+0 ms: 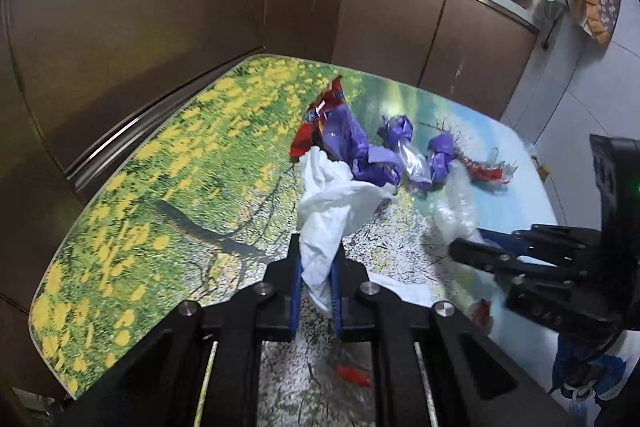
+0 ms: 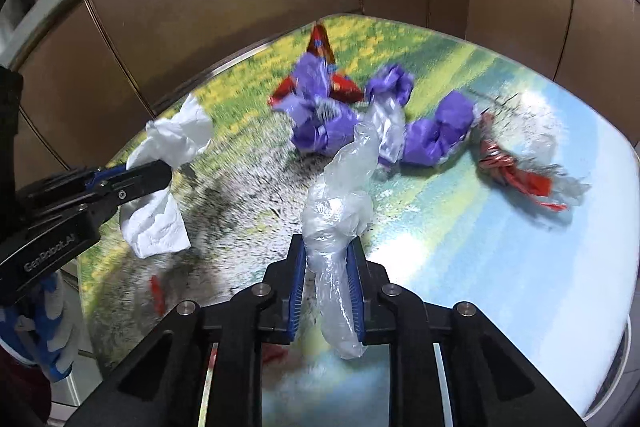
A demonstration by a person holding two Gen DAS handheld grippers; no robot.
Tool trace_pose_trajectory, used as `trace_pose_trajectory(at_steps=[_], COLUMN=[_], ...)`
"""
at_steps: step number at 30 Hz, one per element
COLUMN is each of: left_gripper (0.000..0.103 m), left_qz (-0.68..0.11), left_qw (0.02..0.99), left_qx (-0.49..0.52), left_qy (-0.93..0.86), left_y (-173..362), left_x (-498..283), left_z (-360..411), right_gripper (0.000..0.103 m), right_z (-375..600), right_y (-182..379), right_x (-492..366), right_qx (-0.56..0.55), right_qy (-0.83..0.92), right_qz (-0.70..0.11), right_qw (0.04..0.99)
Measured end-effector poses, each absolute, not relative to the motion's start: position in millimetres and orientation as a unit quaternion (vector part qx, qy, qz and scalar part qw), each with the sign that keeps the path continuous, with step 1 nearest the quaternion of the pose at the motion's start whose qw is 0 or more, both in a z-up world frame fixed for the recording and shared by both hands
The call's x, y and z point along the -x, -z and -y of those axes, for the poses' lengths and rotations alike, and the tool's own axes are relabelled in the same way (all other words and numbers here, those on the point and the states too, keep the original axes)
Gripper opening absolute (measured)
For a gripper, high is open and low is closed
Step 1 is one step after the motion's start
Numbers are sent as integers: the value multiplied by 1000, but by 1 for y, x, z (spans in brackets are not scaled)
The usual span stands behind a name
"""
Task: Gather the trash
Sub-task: 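Grasp a white tissue with the left tool while the right tool grasps a clear plastic bag, then carry the tissue and plastic bag over the trash bin with both tools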
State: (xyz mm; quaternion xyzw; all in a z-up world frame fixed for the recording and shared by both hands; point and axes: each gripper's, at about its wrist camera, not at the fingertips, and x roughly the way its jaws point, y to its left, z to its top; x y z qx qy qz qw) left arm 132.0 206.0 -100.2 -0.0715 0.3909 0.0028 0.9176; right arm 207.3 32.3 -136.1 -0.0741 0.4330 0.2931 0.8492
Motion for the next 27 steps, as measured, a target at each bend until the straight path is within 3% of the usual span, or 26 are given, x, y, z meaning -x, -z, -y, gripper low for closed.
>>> trace_pose_trajectory(at_steps=[14, 27], left_gripper=[11, 11], left_qz=[-358, -350], left_qw=[929, 935], left_qx=[88, 53], left_qy=[-20, 16], left_y=[56, 30], left_x=[-85, -74], left_z=[-199, -121], right_gripper=[20, 20], right_z=[43, 159], right_y=[58, 25], right_x=[-127, -67], right_qx=[35, -6], right_qy=[-272, -187], right_qz=[-338, -273], right_qw=[900, 944])
